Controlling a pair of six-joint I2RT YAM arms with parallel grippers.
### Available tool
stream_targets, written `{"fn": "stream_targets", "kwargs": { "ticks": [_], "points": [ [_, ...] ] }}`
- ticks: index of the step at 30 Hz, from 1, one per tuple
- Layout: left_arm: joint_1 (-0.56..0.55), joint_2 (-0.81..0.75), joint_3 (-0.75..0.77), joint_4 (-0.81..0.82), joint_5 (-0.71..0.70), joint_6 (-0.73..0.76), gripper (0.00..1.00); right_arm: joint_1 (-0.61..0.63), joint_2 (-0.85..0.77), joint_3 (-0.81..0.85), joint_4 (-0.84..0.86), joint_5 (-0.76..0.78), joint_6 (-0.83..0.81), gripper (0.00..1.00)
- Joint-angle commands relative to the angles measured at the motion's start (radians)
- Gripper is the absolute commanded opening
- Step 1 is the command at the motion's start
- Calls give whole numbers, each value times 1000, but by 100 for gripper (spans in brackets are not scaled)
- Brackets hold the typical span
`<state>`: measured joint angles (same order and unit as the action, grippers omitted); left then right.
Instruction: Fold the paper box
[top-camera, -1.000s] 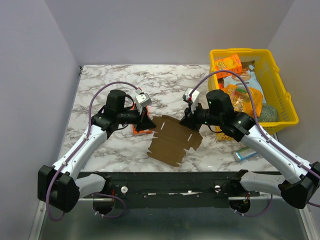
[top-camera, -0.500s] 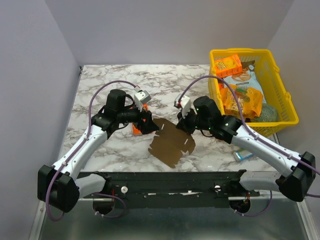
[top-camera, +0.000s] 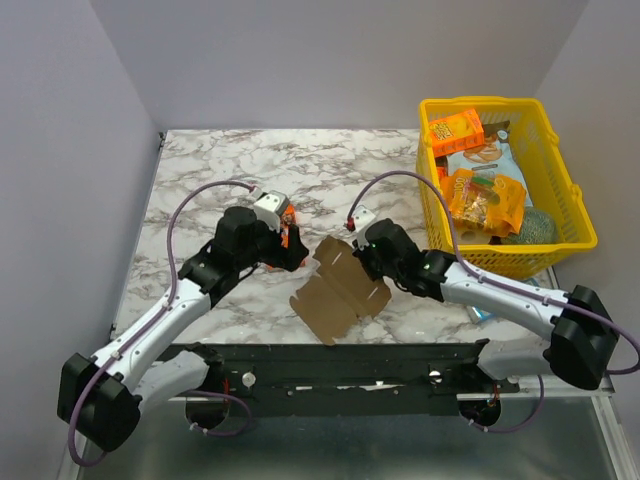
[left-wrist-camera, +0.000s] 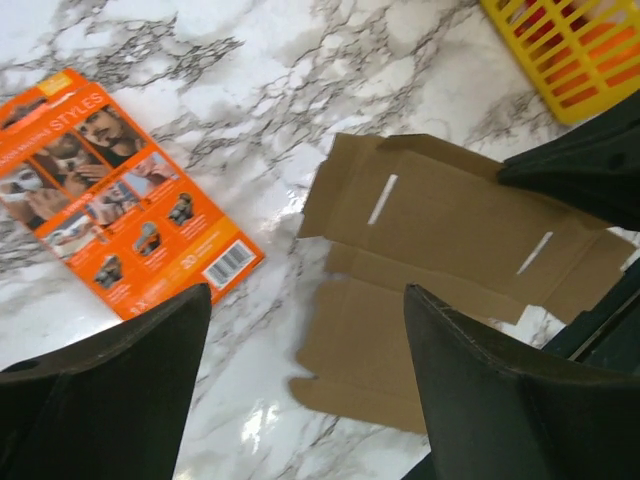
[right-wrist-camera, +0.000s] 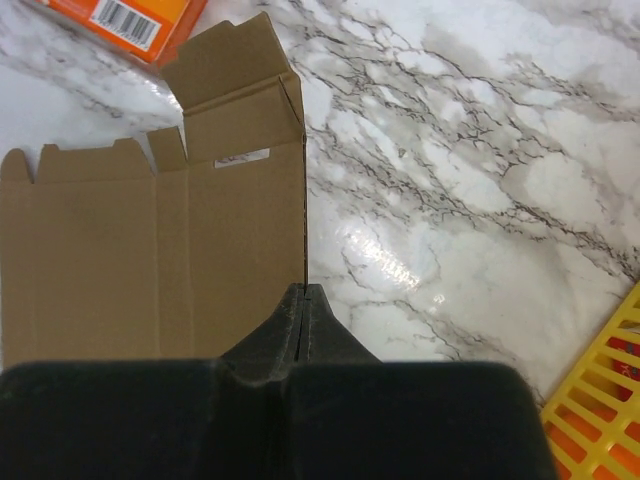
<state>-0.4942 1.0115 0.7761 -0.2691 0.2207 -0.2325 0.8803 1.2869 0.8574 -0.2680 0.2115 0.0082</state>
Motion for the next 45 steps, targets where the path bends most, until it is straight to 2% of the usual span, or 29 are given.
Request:
{"fn": "stream_targets", "kwargs": {
  "ticks": [1,4,5,6,10,11,14,16,18,25,37,45],
  "points": [
    [-78,2,-153,233,-87,-151,82,39,43,-38,99,189,6,1],
    [-125,85,-195,327,-86,-148,73,51,69,-41,108,209,15,1],
    [-156,108,-195,344,-92,-145,61,57,75,-47,119,212,18,1],
    [-170,148,-187,347,-95,-149,55,60,80,-47,122,213,21,1],
    [-240,196,-228,427,-92,-205,36,72,97,-41,122,239,52,1],
    [-251,202,-245,480,-90,-223,29,74,100,-40,127,238,53,1],
    [-283,246,-302,531,-96,-286,17,82,106,-37,134,247,67,1],
    [-302,275,-334,548,-109,-320,14,85,112,-35,136,264,79,1],
    [-316,292,-371,577,-122,-346,7,91,114,-37,139,272,85,1],
    [-336,378,-436,677,-133,-427,0,117,111,-46,161,289,108,1],
    [-339,469,-442,729,-132,-458,0,181,138,-47,170,97,251,1],
    [-339,470,-445,740,-129,-455,0,207,204,-54,132,147,306,1]
  ]
}}
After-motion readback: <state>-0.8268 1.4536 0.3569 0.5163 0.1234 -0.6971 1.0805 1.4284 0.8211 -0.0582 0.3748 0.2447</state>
